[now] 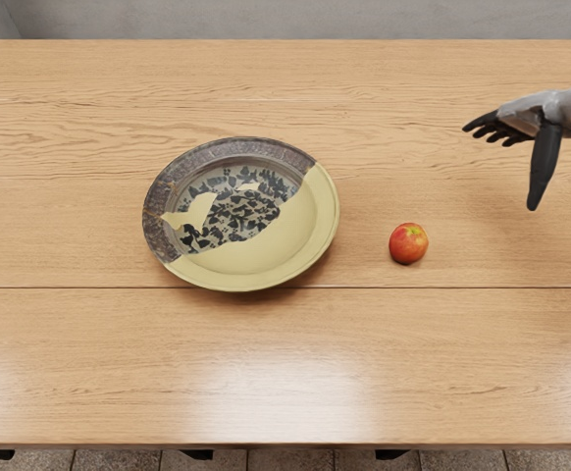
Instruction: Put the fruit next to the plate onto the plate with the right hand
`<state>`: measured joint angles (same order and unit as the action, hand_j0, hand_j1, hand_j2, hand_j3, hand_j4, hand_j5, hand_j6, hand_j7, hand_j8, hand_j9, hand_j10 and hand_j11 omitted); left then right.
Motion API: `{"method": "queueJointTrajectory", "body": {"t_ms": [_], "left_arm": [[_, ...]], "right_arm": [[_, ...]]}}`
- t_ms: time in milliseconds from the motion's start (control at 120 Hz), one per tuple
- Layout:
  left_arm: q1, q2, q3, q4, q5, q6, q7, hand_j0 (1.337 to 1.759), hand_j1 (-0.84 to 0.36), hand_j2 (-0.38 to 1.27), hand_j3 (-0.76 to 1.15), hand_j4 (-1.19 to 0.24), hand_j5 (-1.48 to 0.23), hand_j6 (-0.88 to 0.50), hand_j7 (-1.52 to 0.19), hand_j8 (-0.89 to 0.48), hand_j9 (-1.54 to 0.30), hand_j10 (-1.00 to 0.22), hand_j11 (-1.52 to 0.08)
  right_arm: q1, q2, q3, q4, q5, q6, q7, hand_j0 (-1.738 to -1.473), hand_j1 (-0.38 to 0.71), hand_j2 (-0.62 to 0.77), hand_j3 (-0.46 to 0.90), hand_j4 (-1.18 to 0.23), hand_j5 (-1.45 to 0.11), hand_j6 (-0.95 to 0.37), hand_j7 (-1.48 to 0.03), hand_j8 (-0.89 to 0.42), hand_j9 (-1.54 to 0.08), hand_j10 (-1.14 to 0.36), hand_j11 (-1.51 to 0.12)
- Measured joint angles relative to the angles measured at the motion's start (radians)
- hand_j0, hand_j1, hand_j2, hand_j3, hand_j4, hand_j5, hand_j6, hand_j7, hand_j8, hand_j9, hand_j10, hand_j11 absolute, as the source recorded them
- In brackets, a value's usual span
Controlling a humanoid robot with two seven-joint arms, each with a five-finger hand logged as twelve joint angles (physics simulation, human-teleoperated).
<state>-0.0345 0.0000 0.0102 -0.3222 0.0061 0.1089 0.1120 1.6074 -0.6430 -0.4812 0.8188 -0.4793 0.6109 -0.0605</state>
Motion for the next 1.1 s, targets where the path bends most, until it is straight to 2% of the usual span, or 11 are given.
{"method": "queueJointTrajectory", "body": {"t_ms": [150, 250, 350, 483, 608, 667, 717, 858, 1000, 1100], "left_arm": [[0.000, 0.000, 0.000, 0.000, 0.000, 0.000, 0.000, 1.658, 0.35, 0.00, 0.00, 0.00, 0.00, 0.00, 0.00, 0.00, 0.00, 0.00, 0.00], [0.000, 0.000, 0.000, 0.000, 0.000, 0.000, 0.000, 1.658, 0.35, 0.00, 0.00, 0.00, 0.00, 0.00, 0.00, 0.00, 0.00, 0.00, 0.00], [0.001, 0.000, 0.000, 0.000, 0.000, 0.000, 0.000, 1.658, 0.35, 0.00, 0.00, 0.00, 0.00, 0.00, 0.00, 0.00, 0.00, 0.00, 0.00], [0.000, 0.000, 0.000, 0.000, 0.000, 0.000, 0.000, 1.658, 0.35, 0.00, 0.00, 0.00, 0.00, 0.00, 0.00, 0.00, 0.00, 0.00, 0.00], [-0.001, 0.000, 0.000, 0.000, 0.000, 0.000, 0.000, 1.658, 0.35, 0.00, 0.00, 0.00, 0.00, 0.00, 0.00, 0.00, 0.00, 0.00, 0.00], [-0.001, 0.000, 0.000, 0.000, 0.000, 0.000, 0.000, 1.658, 0.35, 0.00, 0.00, 0.00, 0.00, 0.00, 0.00, 0.00, 0.00, 0.00, 0.00], [0.000, 0.000, 0.000, 0.000, 0.000, 0.000, 0.000, 1.658, 0.35, 0.00, 0.00, 0.00, 0.00, 0.00, 0.00, 0.00, 0.00, 0.00, 0.00], [0.000, 0.000, 0.000, 0.000, 0.000, 0.000, 0.000, 1.658, 0.35, 0.00, 0.00, 0.00, 0.00, 0.00, 0.00, 0.00, 0.00, 0.00, 0.00], [0.000, 0.000, 0.000, 0.000, 0.000, 0.000, 0.000, 1.658, 0.35, 0.00, 0.00, 0.00, 0.00, 0.00, 0.00, 0.00, 0.00, 0.00, 0.00], [0.001, 0.000, 0.000, 0.000, 0.000, 0.000, 0.000, 1.658, 0.35, 0.00, 0.00, 0.00, 0.00, 0.00, 0.00, 0.00, 0.00, 0.00, 0.00]], "right_arm": [[-0.007, 0.003, 0.014, 0.003, 0.002, 0.000, -0.019, -1.658, -0.33, 0.00, 0.00, -0.02, -0.03, -0.02, -0.03, -0.02, -0.03, -0.02, -0.03], [-0.005, 0.013, 0.037, 0.013, 0.002, 0.000, -0.055, -1.658, -0.33, 0.00, 0.00, -0.02, -0.03, -0.02, -0.03, -0.02, -0.03, -0.02, -0.03], [0.024, 0.045, 0.007, 0.051, -0.002, 0.000, -0.132, -1.658, -0.32, 0.00, 0.00, -0.02, -0.03, -0.02, -0.03, -0.02, -0.03, -0.02, -0.03], [0.129, 0.065, -0.075, 0.224, 0.004, 0.000, -0.265, -1.658, -0.32, 0.00, 0.00, -0.02, -0.03, -0.02, -0.03, -0.02, -0.03, -0.02, -0.03], [0.215, 0.040, -0.057, 0.395, 0.006, -0.002, -0.415, -1.658, -0.32, 0.00, 0.00, -0.02, -0.03, -0.02, -0.03, -0.02, -0.03, -0.02, -0.03], [0.233, 0.024, -0.036, 0.465, 0.005, -0.046, -0.469, -1.658, -0.32, 0.00, 0.00, -0.02, -0.03, -0.03, -0.03, -0.02, -0.03, -0.02, -0.03], [0.243, 0.014, -0.024, 0.526, 0.003, -0.118, -0.500, -1.658, -0.32, 0.00, 0.00, -0.02, -0.03, -0.03, -0.03, -0.02, -0.03, -0.02, -0.03], [0.263, 0.003, -0.007, 0.655, 0.001, -0.311, -0.537, -1.658, -0.32, 0.00, 0.00, -0.02, -0.03, -0.03, -0.03, -0.02, -0.03, -0.02, -0.03], [0.258, 0.002, 0.000, 0.767, 0.000, -0.462, -0.547, -1.658, -0.32, 0.00, 0.00, -0.02, -0.03, -0.03, -0.03, -0.03, -0.03, -0.02, -0.03], [0.236, 0.003, 0.003, 0.810, -0.001, -0.508, -0.549, -1.658, -0.32, 0.00, 0.00, -0.03, -0.03, -0.03, -0.03, -0.03, -0.03, -0.03, -0.03]]}}
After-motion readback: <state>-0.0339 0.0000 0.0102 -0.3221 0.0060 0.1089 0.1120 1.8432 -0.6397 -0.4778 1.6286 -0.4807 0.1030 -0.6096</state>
